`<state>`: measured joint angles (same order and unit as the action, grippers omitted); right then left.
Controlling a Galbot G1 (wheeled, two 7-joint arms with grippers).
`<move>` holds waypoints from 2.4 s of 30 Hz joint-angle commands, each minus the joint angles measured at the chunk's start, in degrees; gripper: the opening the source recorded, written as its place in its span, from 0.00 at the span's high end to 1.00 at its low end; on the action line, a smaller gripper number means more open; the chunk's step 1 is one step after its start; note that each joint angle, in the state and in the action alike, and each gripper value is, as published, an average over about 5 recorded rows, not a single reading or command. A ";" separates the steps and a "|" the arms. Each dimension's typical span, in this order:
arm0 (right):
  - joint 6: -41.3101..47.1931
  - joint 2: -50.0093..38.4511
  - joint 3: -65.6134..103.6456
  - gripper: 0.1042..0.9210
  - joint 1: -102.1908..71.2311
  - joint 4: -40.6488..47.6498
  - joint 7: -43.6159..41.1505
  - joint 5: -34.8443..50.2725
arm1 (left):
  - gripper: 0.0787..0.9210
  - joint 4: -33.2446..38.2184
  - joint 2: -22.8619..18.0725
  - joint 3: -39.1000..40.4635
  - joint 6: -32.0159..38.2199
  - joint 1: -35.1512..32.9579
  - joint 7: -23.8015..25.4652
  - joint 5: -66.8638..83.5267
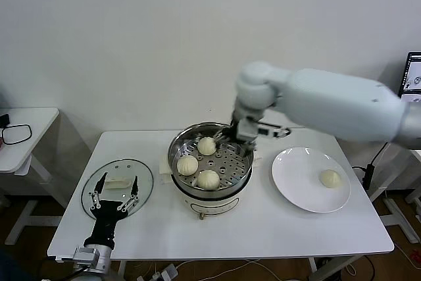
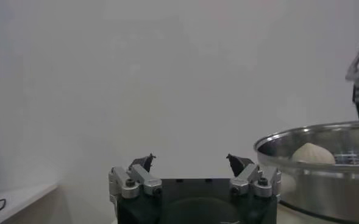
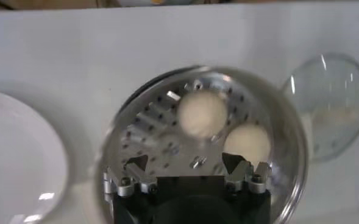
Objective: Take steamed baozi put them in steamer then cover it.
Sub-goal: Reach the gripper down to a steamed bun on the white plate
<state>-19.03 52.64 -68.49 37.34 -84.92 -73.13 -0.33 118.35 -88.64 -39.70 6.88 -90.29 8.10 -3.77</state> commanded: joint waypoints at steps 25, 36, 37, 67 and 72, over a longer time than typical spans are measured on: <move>13.01 -11.96 47.79 0.12 -42.85 36.92 -5.81 -29.14 | 0.12 2.32 -0.47 2.18 0.20 -1.03 -0.21 -1.20; 10.86 -6.81 52.64 0.12 -45.07 42.43 1.64 -31.13 | 0.12 1.92 -0.47 2.70 0.38 -0.94 -0.23 -1.76; 10.72 -6.40 52.87 0.12 -45.18 42.81 2.20 -31.32 | 0.12 1.83 -0.48 2.71 0.45 -0.96 -0.22 -1.83; 9.93 -2.16 54.67 0.12 -46.23 46.00 6.25 -34.24 | 0.12 0.67 -0.54 2.84 0.88 -0.62 -0.09 -2.47; 9.99 -2.27 54.73 0.15 -46.25 45.70 6.01 -34.16 | 0.12 0.62 -0.53 2.83 0.84 -0.55 -0.16 -2.46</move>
<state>-9.03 49.93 -14.14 -8.68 -39.54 -67.32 -34.17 118.98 -89.18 -36.92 7.80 -90.88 8.01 -6.21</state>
